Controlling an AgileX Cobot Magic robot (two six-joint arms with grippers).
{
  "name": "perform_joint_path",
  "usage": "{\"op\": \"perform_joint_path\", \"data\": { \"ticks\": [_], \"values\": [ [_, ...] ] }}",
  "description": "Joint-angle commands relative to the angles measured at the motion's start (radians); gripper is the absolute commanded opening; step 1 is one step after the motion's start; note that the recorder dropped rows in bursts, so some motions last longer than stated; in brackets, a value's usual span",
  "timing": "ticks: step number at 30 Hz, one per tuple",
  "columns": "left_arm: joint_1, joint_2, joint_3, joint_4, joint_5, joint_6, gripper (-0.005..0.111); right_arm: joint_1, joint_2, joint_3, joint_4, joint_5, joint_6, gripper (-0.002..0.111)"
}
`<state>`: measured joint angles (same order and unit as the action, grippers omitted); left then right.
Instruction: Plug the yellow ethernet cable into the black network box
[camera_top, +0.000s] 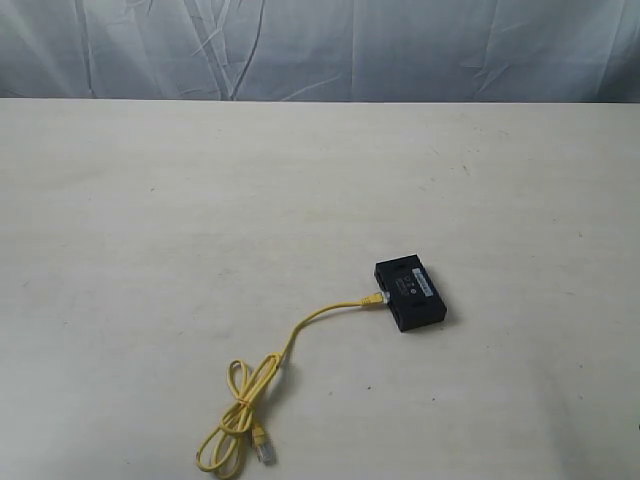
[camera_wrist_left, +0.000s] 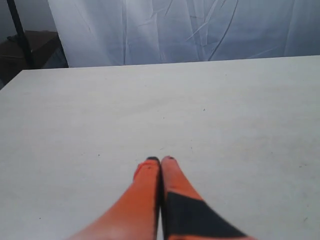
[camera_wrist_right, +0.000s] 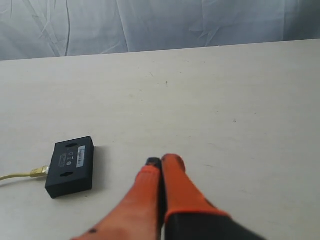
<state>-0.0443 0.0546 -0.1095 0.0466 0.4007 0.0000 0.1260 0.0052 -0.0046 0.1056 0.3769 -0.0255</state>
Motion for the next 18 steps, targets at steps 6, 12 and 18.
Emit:
{"op": "perform_joint_path", "data": {
  "ticks": [6,12,18],
  "values": [
    [0.003,-0.007,0.11,-0.094,-0.122,0.009,0.0,0.004,-0.005,0.005,0.0,-0.014,-0.001,-0.001],
    [0.003,-0.007,0.11,-0.094,-0.153,0.009,0.0,0.004,-0.005,0.005,0.0,-0.014,-0.001,-0.001],
    [0.003,-0.03,0.11,-0.094,-0.157,0.009,0.0,0.004,-0.005,0.005,0.0,-0.014,-0.001,-0.001]
  ]
}}
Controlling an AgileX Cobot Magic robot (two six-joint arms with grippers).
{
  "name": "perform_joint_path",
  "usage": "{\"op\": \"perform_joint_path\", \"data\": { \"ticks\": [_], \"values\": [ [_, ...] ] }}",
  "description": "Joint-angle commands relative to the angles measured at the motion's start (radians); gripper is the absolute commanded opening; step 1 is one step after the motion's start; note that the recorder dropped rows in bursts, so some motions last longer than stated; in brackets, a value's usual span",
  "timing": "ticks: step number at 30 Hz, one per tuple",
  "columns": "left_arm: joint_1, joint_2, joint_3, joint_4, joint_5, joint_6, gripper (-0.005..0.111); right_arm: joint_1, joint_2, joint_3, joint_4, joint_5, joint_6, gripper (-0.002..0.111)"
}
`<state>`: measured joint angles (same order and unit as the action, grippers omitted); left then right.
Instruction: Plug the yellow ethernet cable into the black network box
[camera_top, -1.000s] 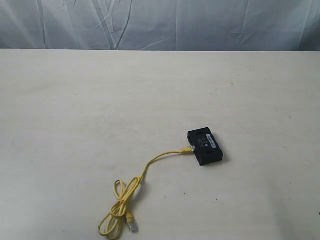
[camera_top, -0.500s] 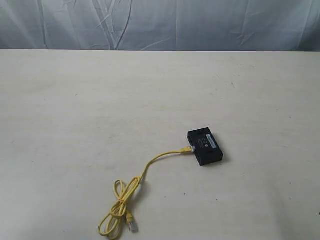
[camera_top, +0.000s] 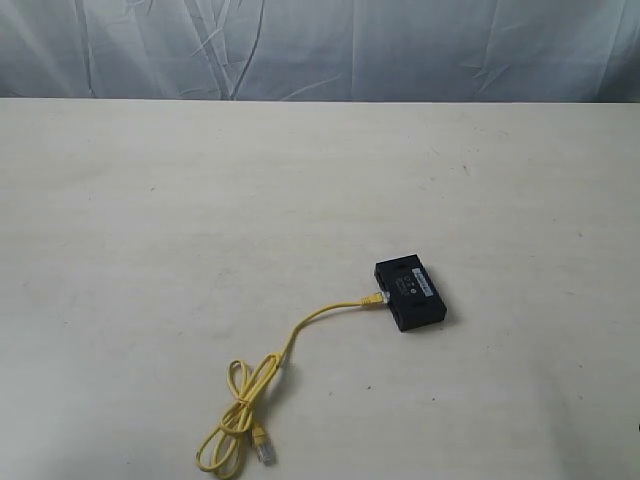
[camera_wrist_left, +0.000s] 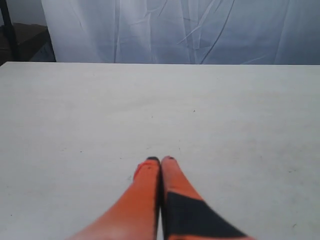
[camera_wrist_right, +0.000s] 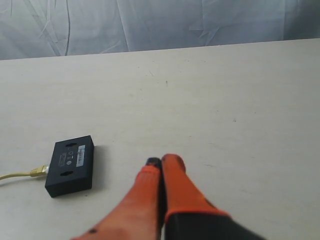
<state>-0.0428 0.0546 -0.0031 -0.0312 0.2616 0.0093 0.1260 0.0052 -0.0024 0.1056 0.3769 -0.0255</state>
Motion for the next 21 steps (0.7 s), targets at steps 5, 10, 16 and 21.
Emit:
{"op": "perform_joint_path", "data": {
  "ticks": [5,10,16,21],
  "values": [
    [0.002,-0.042,0.003,-0.016,-0.018,0.0,0.0,0.004,-0.005,0.002,0.0,-0.009,-0.001,-0.001],
    [0.032,-0.052,0.003,-0.014,-0.021,0.001,0.0,0.004,-0.005,0.002,0.0,-0.009,-0.001,-0.001],
    [0.05,-0.055,0.003,-0.013,-0.023,0.001,0.0,0.004,-0.005,0.002,0.0,-0.009,-0.001,-0.001],
    [0.05,-0.055,0.003,-0.013,-0.023,0.001,0.0,0.004,-0.005,0.002,0.0,-0.013,-0.001,-0.001]
  ]
}}
